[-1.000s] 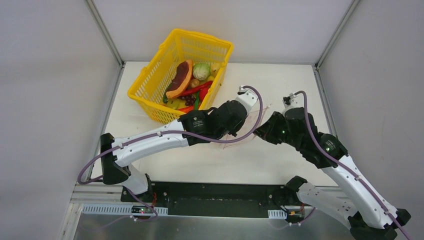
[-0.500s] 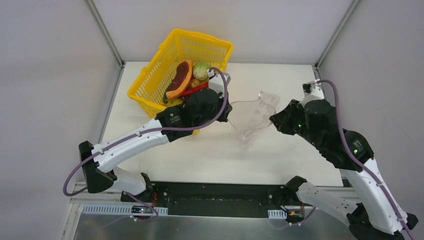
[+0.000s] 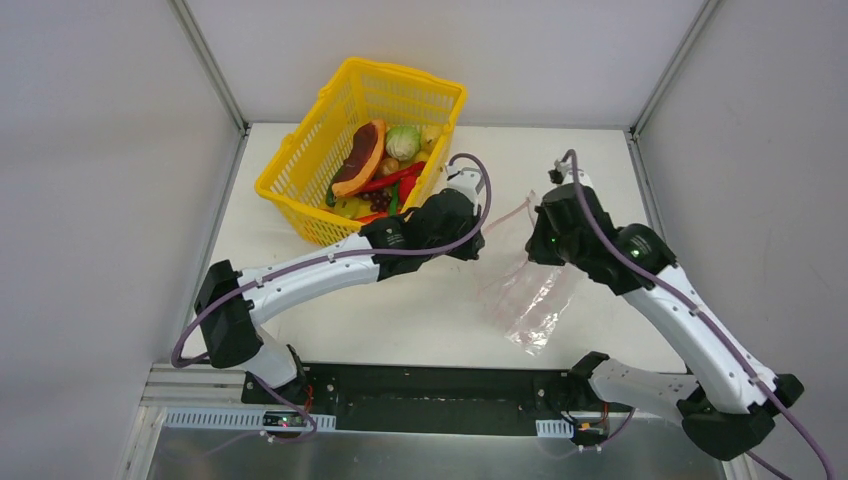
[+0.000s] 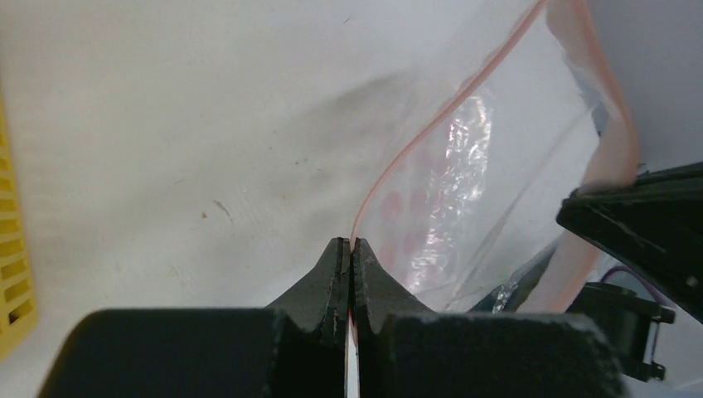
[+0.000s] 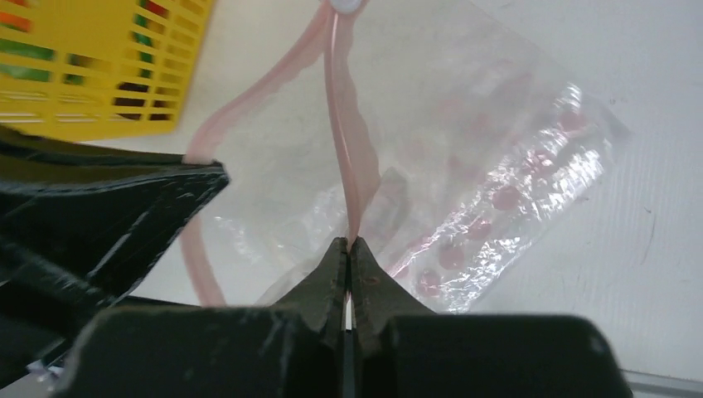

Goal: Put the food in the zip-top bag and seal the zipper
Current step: Open the zipper of the food storage bag, then move the bin to the center of the board.

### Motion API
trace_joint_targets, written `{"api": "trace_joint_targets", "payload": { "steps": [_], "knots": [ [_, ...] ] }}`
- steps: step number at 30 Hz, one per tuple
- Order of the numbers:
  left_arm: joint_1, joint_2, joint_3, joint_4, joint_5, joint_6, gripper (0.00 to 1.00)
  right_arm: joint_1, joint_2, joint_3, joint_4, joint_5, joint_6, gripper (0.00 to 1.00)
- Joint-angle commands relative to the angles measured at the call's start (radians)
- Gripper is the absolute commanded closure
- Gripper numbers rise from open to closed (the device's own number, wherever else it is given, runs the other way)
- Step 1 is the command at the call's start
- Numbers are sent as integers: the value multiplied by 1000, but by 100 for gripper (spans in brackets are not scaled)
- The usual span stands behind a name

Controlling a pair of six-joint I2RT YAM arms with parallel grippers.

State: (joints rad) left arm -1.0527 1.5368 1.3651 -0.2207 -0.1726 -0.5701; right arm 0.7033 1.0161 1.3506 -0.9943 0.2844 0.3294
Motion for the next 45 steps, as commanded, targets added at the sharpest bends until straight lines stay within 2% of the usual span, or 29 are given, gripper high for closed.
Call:
{"api": "trace_joint_targets", "payload": {
  "steps": [1, 5, 12, 15, 17, 23, 25, 27, 31, 32, 37, 45],
  "knots": [
    [21, -53, -24, -9, -122, 5, 100, -16, 24, -66, 162, 62, -8, 100],
    [75, -25, 23, -58, -89, 23, 100, -48, 56, -53, 252, -61, -28, 100],
    [85, 9, 69, -126, -28, 54, 53, -72, 120, -72, 269, -148, -17, 100],
    [87, -7, 103, -121, 107, 176, 27, -81, 125, -73, 263, -170, -26, 100],
    [92, -18, 149, -166, 130, 221, 21, -94, 127, -79, 261, -174, -26, 100],
    [136, -135, 114, -152, 171, 281, 3, -120, 122, -115, 291, -226, -12, 100],
    [145, -162, 124, -182, 212, 310, 1, -126, 114, -128, 311, -246, -1, 100],
    [148, -190, 137, -228, 185, 334, 1, -127, 109, -131, 321, -258, 3, 100],
    [175, -258, 92, -289, -50, 367, 1, -130, 103, -133, 333, -274, 0, 100],
    [192, -267, 80, -302, -70, 368, 1, -131, 104, -132, 332, -275, 1, 100],
    [280, -273, 8, -297, 33, 323, 1, -132, 99, -151, 349, -332, 10, 100],
    [284, -200, -38, -387, 153, 281, 1, -132, 63, -188, 334, -332, 7, 100]
  ]
}}
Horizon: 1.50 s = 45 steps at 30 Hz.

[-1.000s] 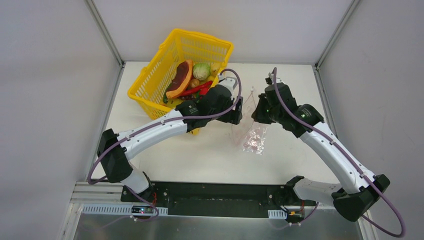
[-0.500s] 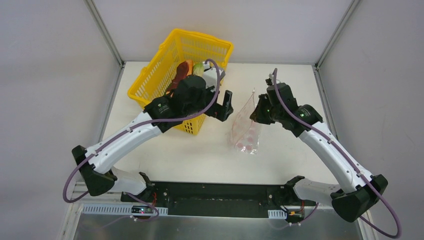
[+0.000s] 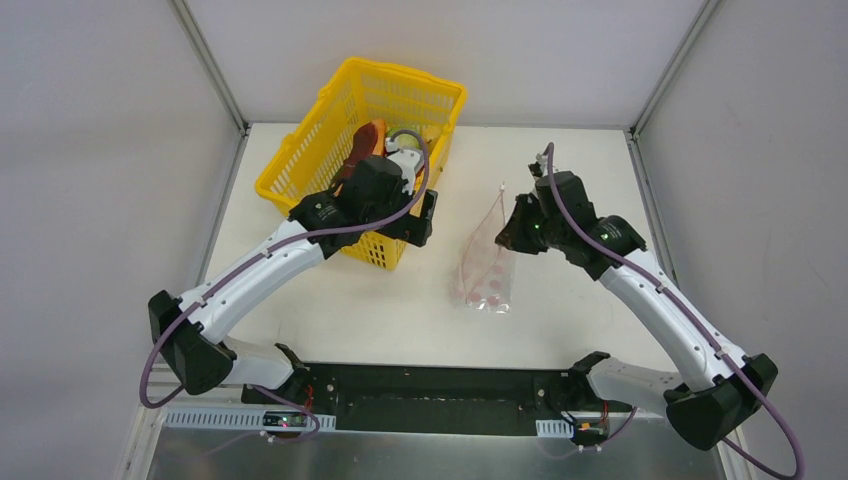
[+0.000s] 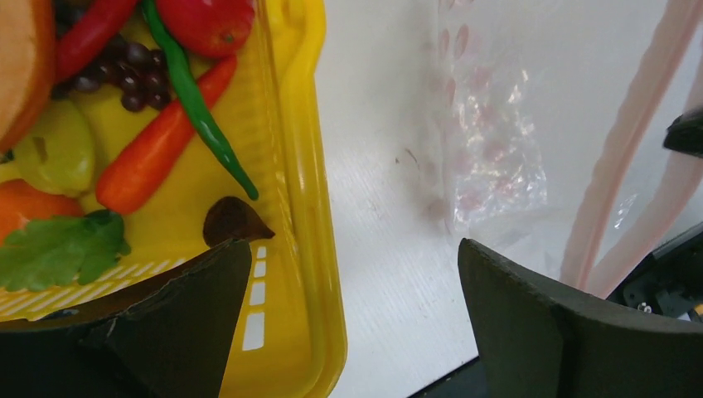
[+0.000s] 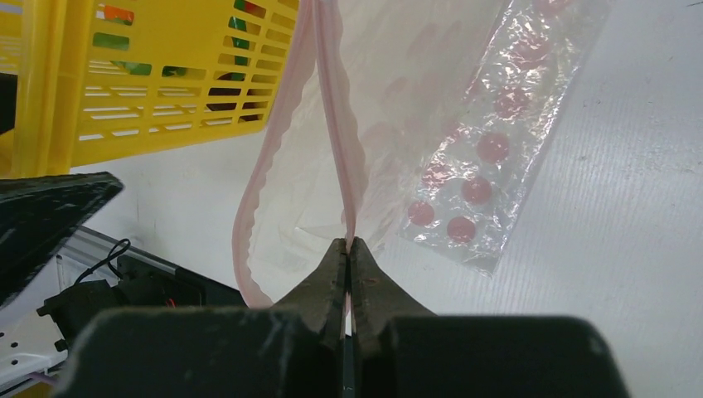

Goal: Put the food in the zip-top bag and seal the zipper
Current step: Move the bin to the center of the board, then pick up the fake food from the bin.

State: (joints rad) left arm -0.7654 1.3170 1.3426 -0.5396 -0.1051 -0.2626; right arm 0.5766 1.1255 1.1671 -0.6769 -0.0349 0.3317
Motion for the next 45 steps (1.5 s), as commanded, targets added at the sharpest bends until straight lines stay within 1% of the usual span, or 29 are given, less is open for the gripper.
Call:
{"api": "trace_joint_targets", "payload": {
  "steps": [1, 5, 7, 11, 13, 15, 17, 20, 22, 23, 27, 29, 31, 33, 34, 37, 41, 45],
  "knots": [
    [-3, 11, -31, -67, 115, -29, 4, -7, -53, -6, 12, -10, 3, 100],
    [-11, -54, -114, -39, 256, -52, 12, -7, -87, -24, -12, 17, 0, 100],
    [-33, -98, -150, -41, 309, -67, 13, -8, -104, -32, -31, 55, -2, 100],
    [-101, -167, -199, -73, 321, -110, 14, -11, -137, -42, -73, 137, -4, 99],
    [-128, -193, -213, -87, 268, -139, 14, -13, -151, -44, -87, 163, -10, 99],
    [-132, -216, -207, -103, 210, -139, 12, -14, -161, -44, -93, 173, -15, 99],
    [-131, -237, -153, -145, 76, -123, 9, -16, -164, -42, -96, 175, -19, 99],
    [-120, -258, -47, -182, -106, -45, 3, -17, -163, -41, -97, 170, -23, 99],
    [-87, -264, 10, -173, -182, 17, 1, -17, -164, -41, -97, 169, -24, 99],
    [-60, -263, 30, -160, -195, 35, 1, -18, -166, -43, -98, 169, -23, 99],
    [84, -199, 108, -176, -126, 39, 1, -18, -172, -43, -97, 167, -20, 98],
    [175, -157, 89, -161, -63, 16, 1, -18, -178, -46, -95, 163, -18, 98],
    [284, -116, 36, -113, 51, -39, 1, -17, -176, -47, -90, 154, -15, 98],
    [364, -90, -38, -26, 136, -97, 1, -17, -173, -48, -91, 140, -15, 98],
    [390, -79, -77, 19, 150, -120, 1, -18, -173, -50, -92, 137, -14, 98],
    [424, -51, -176, 130, 117, -174, 1, -17, -173, -55, -92, 124, -6, 98],
    [431, 7, -211, 150, 32, -204, 1, -18, -175, -62, -88, 114, -2, 97],
    [437, 33, -269, 230, -57, -234, 1, -17, -172, -66, -89, 111, 2, 97]
  ]
}}
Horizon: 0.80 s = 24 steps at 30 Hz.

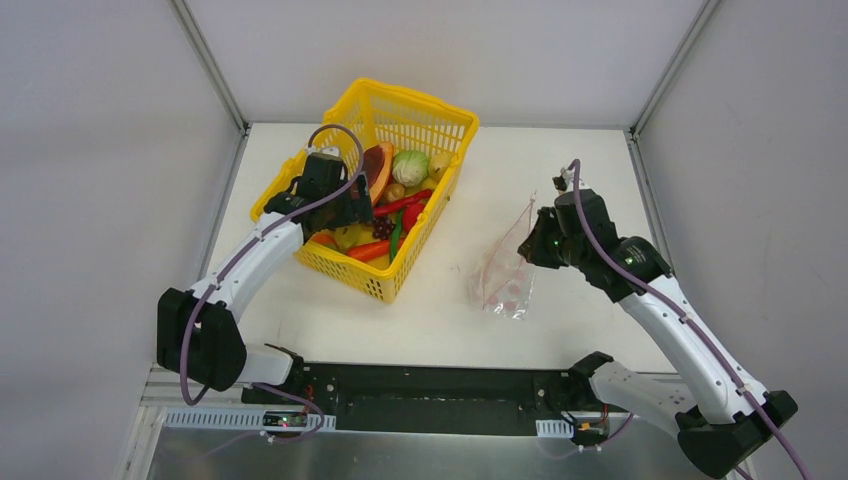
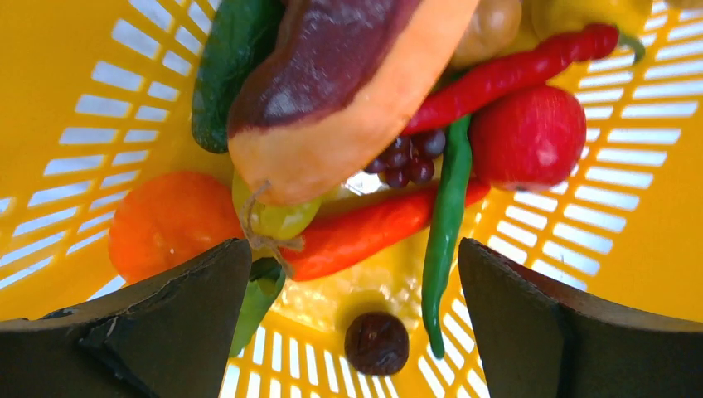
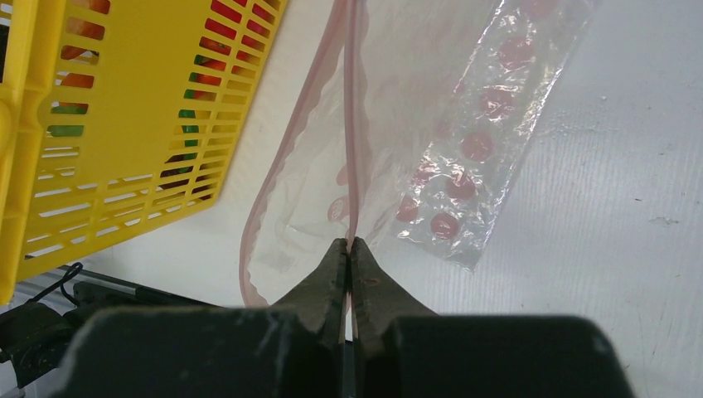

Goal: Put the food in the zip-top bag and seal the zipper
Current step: Pick up the fake food from the bin.

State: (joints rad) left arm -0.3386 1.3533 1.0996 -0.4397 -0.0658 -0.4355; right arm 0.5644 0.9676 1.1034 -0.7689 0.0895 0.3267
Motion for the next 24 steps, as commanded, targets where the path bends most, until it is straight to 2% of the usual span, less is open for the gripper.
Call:
{"api": "trace_joint_targets", "payload": {
  "steps": [1, 10, 14, 16, 21, 24],
  "knots": [
    [12, 4, -39, 147, -115, -74, 1, -5, -14, -4, 4, -15, 7, 97],
    [23, 80, -94, 287, -221, -183, 1, -5, -12, -25, 11, -16, 17, 97],
    [23, 109, -144, 385, -224, -247, 1, -5, -6, -31, 15, -22, 16, 96],
    [24, 114, -179, 434, -224, -261, 5, -6, -5, -35, 19, -21, 15, 96],
    [23, 75, -278, 582, -206, -292, 29, -5, -4, -49, 20, -23, 15, 96],
    [23, 18, -317, 598, -212, -296, 42, -5, -4, -50, 20, -26, 17, 96]
  ]
}}
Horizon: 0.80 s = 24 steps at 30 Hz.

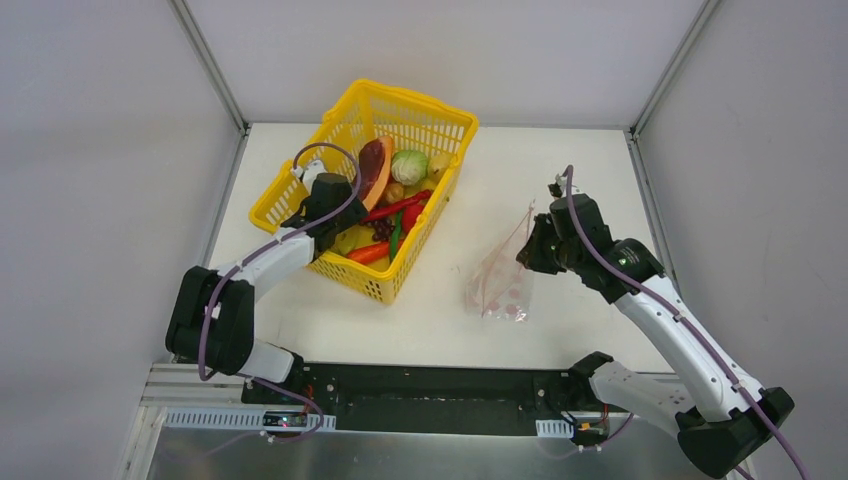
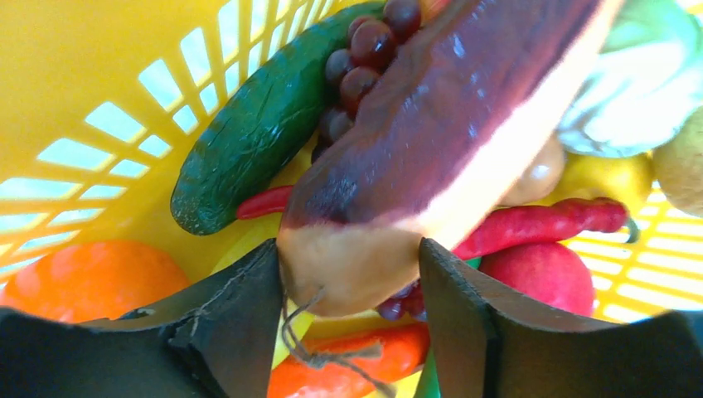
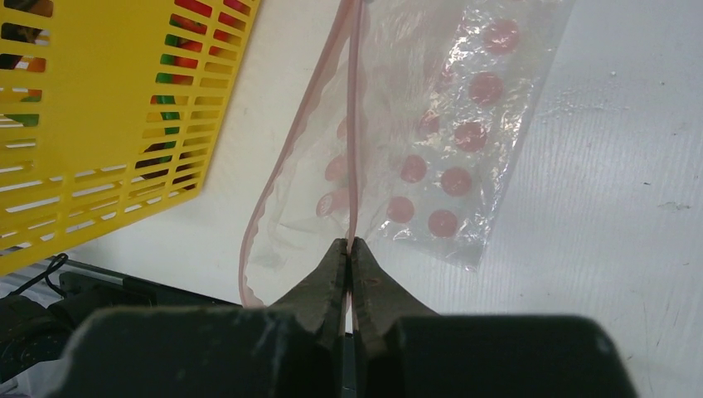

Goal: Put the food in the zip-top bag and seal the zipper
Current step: Pick up the fake food from the bin.

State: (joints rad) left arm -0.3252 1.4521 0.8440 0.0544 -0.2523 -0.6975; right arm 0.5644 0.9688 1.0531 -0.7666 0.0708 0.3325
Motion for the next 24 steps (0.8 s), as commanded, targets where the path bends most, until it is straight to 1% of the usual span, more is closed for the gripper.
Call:
{"api": "trace_joint_targets", "payload": {
  "steps": [1, 4, 6, 9, 13, 17, 24],
  "knots": [
    [10, -101, -65, 97, -31, -30, 47, -6, -5, -1, 19, -7, 11, 96],
    [9, -162, -70, 65, -39, -2, 67, -5, -5, -2, 23, -12, 12, 96],
    [9, -200, -68, 38, -37, 15, 76, -6, -4, -5, 27, -18, 13, 96],
    [9, -246, -66, 8, -27, 32, 86, -6, -6, -9, 29, -22, 15, 96],
    [9, -282, -43, -31, 43, 68, 100, -5, -10, -12, 34, -23, 16, 95],
    [8, -317, 2, -62, 173, 120, 100, -6, -10, -1, 37, -5, 14, 95],
    [-3, -446, 128, -218, 282, 200, 100, -4, -16, 15, 41, 0, 13, 96]
  ]
}}
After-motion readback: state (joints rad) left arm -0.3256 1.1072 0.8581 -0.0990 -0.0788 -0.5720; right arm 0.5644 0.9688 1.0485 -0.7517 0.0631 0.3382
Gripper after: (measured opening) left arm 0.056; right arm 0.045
